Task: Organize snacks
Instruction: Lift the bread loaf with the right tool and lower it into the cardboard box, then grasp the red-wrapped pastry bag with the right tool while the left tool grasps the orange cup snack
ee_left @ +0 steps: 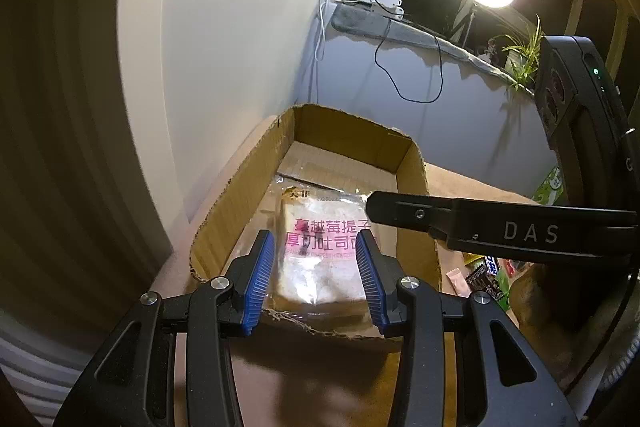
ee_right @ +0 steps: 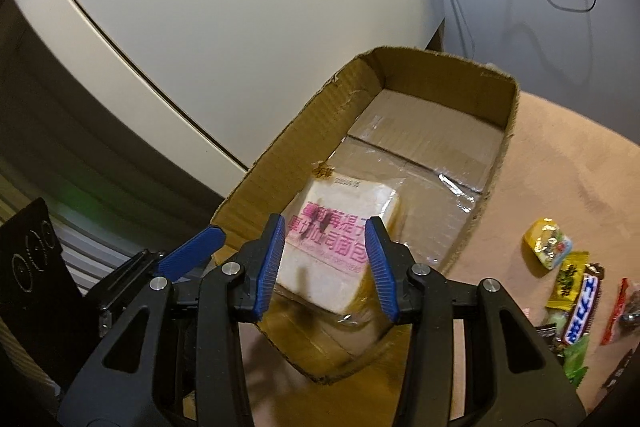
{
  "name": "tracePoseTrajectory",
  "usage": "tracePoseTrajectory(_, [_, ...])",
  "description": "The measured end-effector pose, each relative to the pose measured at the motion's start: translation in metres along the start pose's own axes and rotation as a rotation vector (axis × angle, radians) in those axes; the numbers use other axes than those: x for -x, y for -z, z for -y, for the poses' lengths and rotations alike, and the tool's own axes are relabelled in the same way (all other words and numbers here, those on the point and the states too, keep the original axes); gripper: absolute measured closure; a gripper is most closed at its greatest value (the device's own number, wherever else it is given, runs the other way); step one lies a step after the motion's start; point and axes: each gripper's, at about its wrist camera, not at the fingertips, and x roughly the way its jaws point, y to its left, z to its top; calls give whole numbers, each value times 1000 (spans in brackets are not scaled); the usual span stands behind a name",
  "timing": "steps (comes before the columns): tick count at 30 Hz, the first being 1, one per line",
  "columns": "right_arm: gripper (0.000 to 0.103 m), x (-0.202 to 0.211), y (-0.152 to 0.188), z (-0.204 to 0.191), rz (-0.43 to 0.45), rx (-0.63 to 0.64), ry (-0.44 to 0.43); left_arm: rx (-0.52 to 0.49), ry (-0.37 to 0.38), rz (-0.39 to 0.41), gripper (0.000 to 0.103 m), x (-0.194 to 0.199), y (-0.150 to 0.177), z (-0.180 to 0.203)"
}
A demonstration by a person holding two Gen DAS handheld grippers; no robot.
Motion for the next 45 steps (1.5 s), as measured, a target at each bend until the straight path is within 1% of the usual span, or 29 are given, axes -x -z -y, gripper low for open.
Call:
tracePoseTrajectory(8, [58,23,9,10,47,39,72,-51,-16,15,62,10,4,18])
tracePoseTrajectory(12, [56,41,19,25,76,38,114,-91,13,11,62,12,7,33])
tracePoseTrajectory(14, [49,52,25,34,97,32,135,-111,15,15,61,14,9,41])
tracePoseTrajectory(18, [45,81,42,58,147,25,186,-142,19,10,61,16,16,57])
tracePoseTrajectory(19, [42,88,46,64,156,24,197,-146,24,6,61,16,19,61])
tracePoseTrajectory(20, [36,96,52,71,165,25,212,-148,32,2,61,16,22,65])
tracePoseTrajectory(22, [29,113,64,83,181,38,263,-152,47,-8,61,15,26,74])
tracePoseTrajectory(24, [27,129,75,95,188,53,316,-151,64,-16,61,14,30,81])
tracePoseTrajectory(26, [24,146,88,108,191,58,367,-155,83,-30,61,10,34,91])
tracePoseTrajectory(30, [22,172,111,134,193,45,421,-186,124,-63,61,3,44,113])
tracePoseTrajectory(34, [22,185,131,154,178,32,440,-197,169,-98,61,-4,54,132])
tracePoseTrajectory(39, [22,191,164,175,137,-5,458,-212,191,-146,61,-17,68,149])
tracePoseTrajectory(45, [22,191,196,174,120,-33,450,-240,201,-181,61,-30,76,165])
